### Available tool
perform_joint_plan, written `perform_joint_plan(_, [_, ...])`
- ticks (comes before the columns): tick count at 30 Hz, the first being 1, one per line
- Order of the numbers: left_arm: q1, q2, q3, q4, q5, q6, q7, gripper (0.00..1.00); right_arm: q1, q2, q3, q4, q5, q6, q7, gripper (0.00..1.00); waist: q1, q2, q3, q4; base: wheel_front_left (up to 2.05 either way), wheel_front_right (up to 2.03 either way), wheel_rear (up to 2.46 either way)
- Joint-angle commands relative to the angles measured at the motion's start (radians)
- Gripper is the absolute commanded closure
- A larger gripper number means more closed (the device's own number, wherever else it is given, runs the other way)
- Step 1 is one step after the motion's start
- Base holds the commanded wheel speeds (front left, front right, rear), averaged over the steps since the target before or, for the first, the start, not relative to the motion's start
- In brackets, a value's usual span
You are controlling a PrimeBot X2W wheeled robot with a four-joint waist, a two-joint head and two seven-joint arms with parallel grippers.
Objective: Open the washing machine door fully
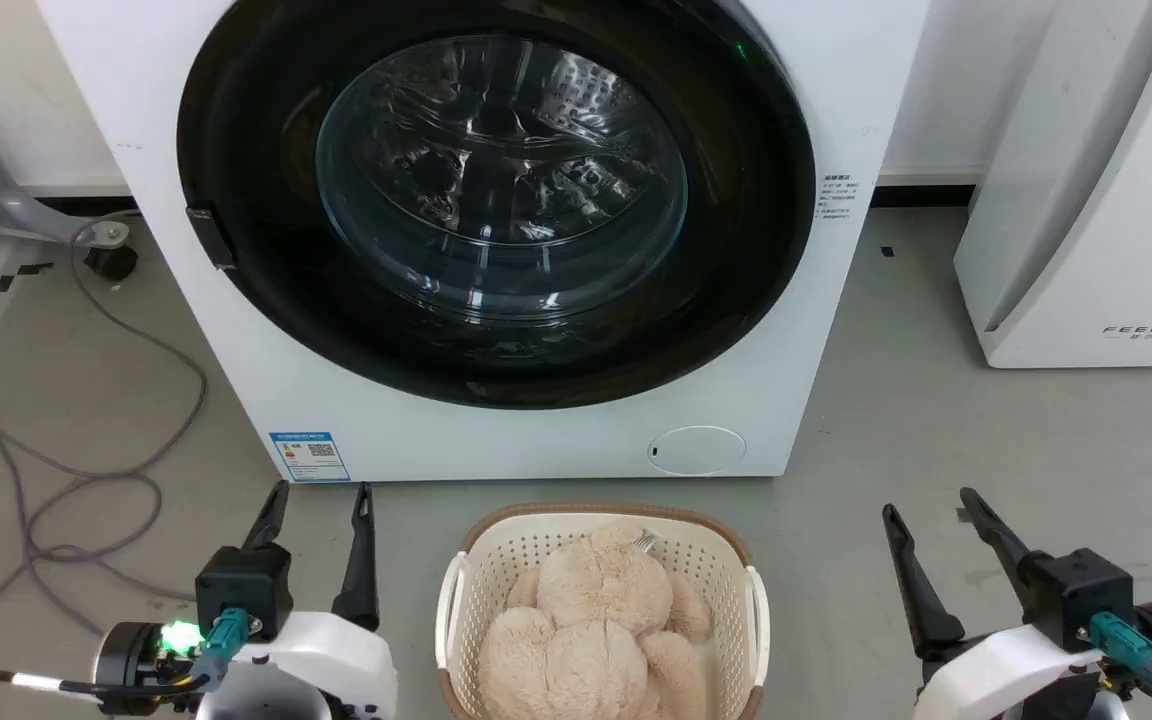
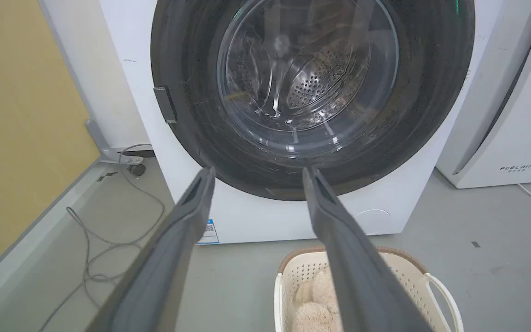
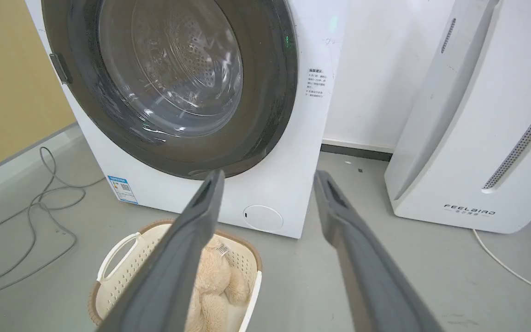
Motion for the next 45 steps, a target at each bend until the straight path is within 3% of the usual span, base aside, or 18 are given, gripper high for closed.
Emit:
perform_joint_plan(1, [-0.003,0.0,-0.003,0.006,-0.01,0.001,-0.008,0.0,0.003,0.0,-0.002,0.003,0.005,0.0,-0.011,0.0,0.0,0.0,0.0,0.0,0.0,0.0,0.0])
perform_joint_plan(3, [-0.004,0.0,-0.006,0.009,-0.013,0.002,-0.012,0.0,0.003,0.0,-0.003,0.006,0.009,0.0,-0.015,1.0,0.0,0.0,0.0,-0.001,0.0,0.0,0.0])
perform_joint_plan(14, [-0.008,0.0,-0.022,0.027,-0.034,0.006,-0.035,0.0,0.005,0.0,-0.008,0.023,0.058,0.0,-0.037,1.0,0.0,0.0,0.0,-0.003,0.0,0.0,0.0])
perform_joint_plan(35, [-0.019,0.0,-0.057,0.056,-0.069,0.016,-0.079,0.0,-0.055,0.001,-0.061,0.08,0.623,0.0,-0.083,1.0,0.0,0.0,0.001,-0.004,0.0,0.0,0.0])
perform_joint_plan(45, [-0.029,0.0,-0.068,0.057,-0.08,0.021,-0.1,0.0,-0.159,0.001,-0.128,0.142,0.829,0.0,-0.103,1.0,0.0,0.0,0.018,-0.006,0.0,0.0,0.0])
